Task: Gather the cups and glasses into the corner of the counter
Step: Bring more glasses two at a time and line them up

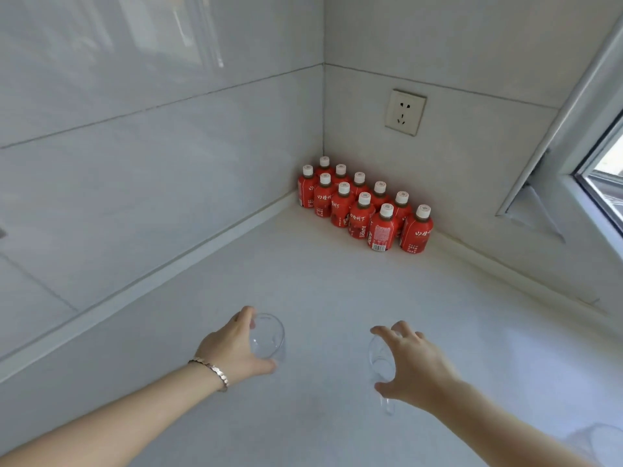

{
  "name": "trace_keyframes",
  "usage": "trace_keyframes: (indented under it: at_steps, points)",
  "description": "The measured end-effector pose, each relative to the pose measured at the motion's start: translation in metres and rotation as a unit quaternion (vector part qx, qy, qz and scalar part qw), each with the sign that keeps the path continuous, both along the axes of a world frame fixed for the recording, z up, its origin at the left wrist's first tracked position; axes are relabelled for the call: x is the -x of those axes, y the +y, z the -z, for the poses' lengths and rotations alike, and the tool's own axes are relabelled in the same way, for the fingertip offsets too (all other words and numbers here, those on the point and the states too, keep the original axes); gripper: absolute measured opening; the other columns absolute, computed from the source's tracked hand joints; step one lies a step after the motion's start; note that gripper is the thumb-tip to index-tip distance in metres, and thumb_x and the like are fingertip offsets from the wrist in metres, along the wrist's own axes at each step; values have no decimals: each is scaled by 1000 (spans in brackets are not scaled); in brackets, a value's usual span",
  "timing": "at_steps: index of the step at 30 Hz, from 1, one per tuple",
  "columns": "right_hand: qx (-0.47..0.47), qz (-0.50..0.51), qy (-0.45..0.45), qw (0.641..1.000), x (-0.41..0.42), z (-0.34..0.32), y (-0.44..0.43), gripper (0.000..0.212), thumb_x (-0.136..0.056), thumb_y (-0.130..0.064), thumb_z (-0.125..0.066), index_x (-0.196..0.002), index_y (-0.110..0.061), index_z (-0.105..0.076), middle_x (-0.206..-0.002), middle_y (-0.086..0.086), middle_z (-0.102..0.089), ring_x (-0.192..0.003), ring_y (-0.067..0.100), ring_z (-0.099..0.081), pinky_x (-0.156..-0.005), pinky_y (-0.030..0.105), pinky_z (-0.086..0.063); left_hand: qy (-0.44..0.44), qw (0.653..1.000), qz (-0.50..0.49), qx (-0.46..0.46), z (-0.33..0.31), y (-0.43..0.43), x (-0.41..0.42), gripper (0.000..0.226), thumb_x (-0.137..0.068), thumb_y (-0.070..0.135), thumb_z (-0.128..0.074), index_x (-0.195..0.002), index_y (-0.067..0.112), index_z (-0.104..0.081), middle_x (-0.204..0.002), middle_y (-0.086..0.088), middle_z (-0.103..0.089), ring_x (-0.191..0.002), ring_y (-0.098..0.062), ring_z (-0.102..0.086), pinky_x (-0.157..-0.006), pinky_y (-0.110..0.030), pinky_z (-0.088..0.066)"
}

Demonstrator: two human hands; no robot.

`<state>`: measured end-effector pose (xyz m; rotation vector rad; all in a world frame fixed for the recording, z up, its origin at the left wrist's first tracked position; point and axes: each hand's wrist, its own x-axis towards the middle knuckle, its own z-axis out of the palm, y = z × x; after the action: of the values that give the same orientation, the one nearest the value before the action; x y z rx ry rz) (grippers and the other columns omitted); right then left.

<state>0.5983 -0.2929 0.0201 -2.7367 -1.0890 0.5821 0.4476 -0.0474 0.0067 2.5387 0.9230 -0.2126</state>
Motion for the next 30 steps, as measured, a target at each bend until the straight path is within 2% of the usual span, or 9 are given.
trace_keyframes:
  at_steps: [3, 5, 9, 17, 20, 26, 30]
  points:
    - [-15, -36, -15, 999, 49, -15, -12, 82, -68, -42, -69, -139, -39, -28, -132, -6, -39, -116, 19, -47, -84, 27, -47, -23, 998, 3, -65, -21, -31, 63, 76, -56, 57, -69, -116, 27, -34, -111, 20, -43, -80, -13, -52, -68, -22, -36]
    - [-21, -65, -26, 997, 84, -24, -19, 82, -69, -42, -69, -139, -39, -27, -133, -6, -40, -116, 19, -47, -79, 26, -46, -41, 995, -19, -85, -32, -52, 111, 78, -57, 56, -69, -120, 27, -33, -118, 19, -46, -86, -14, -55, -70, -22, -36]
    - [-31, -123, -33, 991, 160, -37, -26, 83, -68, -42, -69, -139, -39, -26, -131, -5, -43, -114, 19, -50, -73, 25, -44, -78, 991, -88, -70, -44, -92, 211, 79, -57, 54, -72, -122, 29, -33, -123, 17, -47, -102, -17, -61, -77, -23, -43]
    - [-37, -265, -32, 963, 307, -61, 1, 82, -67, -44, -70, -137, -40, -28, -131, -7, -43, -113, 19, -53, -76, 25, -47, -64, 973, -212, -63, -56, -136, 398, 87, -50, 63, -67, -125, 33, -33, -121, 21, -47, -99, -18, -61, -76, -21, -36]
    - [-37, -319, -37, 946, 362, -70, 23, 81, -68, -44, -70, -137, -40, -29, -131, -7, -43, -113, 18, -53, -81, 26, -48, -66, 959, -269, -58, -62, -140, 463, 82, -52, 61, -69, -121, 35, -33, -112, 23, -44, -93, -16, -60, -74, -21, -36]
    - [-29, -406, -45, 912, 478, -75, 91, 82, -67, -47, -70, -137, -41, -29, -130, -8, -43, -113, 16, -54, -73, 23, -40, -51, 918, -380, -99, -59, -122, 597, 75, -51, 62, -66, -113, 31, -37, -103, 22, -42, -77, -16, -54, -70, -22, -34]
    - [-28, -437, -43, 898, 558, -64, 148, 82, -65, -48, -70, -136, -42, -29, -129, -9, -44, -111, 15, -54, -71, 22, -35, -36, 881, -462, -95, -47, -86, 691, 67, -52, 60, -69, -102, 30, -35, -97, 18, -45, -75, -17, -54, -62, -24, -34]
